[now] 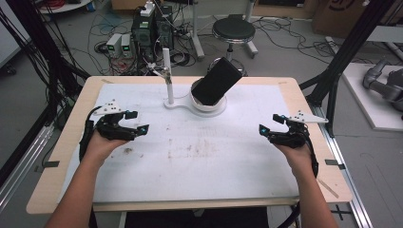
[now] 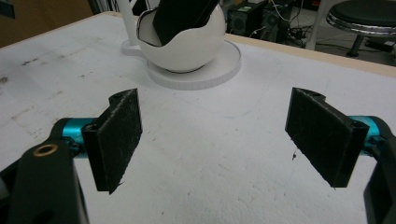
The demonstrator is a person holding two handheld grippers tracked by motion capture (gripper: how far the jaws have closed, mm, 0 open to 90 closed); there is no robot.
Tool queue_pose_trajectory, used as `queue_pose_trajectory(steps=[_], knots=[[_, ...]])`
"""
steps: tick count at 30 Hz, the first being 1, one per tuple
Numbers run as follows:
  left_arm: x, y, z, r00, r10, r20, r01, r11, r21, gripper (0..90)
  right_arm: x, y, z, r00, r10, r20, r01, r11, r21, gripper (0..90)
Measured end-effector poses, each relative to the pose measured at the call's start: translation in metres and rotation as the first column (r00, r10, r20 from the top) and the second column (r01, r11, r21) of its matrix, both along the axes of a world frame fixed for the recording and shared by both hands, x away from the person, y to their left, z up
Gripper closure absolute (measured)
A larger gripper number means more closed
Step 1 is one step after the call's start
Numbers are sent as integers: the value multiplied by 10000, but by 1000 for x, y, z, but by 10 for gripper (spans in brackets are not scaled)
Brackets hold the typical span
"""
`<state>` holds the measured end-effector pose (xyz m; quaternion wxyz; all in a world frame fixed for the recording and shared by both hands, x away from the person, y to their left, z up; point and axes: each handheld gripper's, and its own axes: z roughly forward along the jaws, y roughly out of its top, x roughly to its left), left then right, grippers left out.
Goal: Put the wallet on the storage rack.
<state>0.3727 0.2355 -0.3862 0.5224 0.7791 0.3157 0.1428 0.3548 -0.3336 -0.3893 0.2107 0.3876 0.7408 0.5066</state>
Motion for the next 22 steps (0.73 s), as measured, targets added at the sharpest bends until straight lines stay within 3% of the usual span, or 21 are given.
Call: queue_pose_trajectory(steps=[22], knots=[[0, 2, -3, 9999, 102, -111, -101, 9999, 59, 187, 0, 2, -1, 9999, 52, -157, -50, 9999, 116, 190]])
